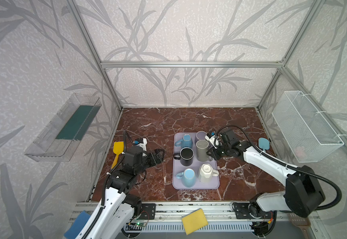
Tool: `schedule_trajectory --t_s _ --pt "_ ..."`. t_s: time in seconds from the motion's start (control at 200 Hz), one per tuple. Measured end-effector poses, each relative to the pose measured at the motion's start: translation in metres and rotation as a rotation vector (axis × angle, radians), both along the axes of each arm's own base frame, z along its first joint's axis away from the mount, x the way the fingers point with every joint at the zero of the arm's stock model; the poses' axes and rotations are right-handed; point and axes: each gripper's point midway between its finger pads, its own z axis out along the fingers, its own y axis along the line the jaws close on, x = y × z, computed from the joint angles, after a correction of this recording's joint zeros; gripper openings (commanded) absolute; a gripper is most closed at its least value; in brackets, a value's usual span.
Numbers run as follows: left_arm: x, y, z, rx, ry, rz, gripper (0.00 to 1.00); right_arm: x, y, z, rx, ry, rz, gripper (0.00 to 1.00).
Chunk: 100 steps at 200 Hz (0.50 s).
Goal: Turn the mug right side up
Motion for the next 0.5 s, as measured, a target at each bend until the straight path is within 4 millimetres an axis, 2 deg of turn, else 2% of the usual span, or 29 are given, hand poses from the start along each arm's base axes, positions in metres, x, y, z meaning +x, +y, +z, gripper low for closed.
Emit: schedule_trajectory --t_s 0.25,0.335,0.5 --pt "0.0 0.0001 0.0 0.0 0.0 0.0 0.95 -0.0004 0.0046 -0.0031 -0.051 -0.045 0.016 0.0" --pt "0.0 0.0 0.0 0.0 0.0 0.0 0.95 -0.0004 0.0039 -0.0044 -0.066 -0.052 0.013 0.1" --pt "-0.0001 0.0 0.0001 0.0 0.0 0.0 0.95 0.0015 0.001 -0.006 -0.087 -0.06 0.002 0.15"
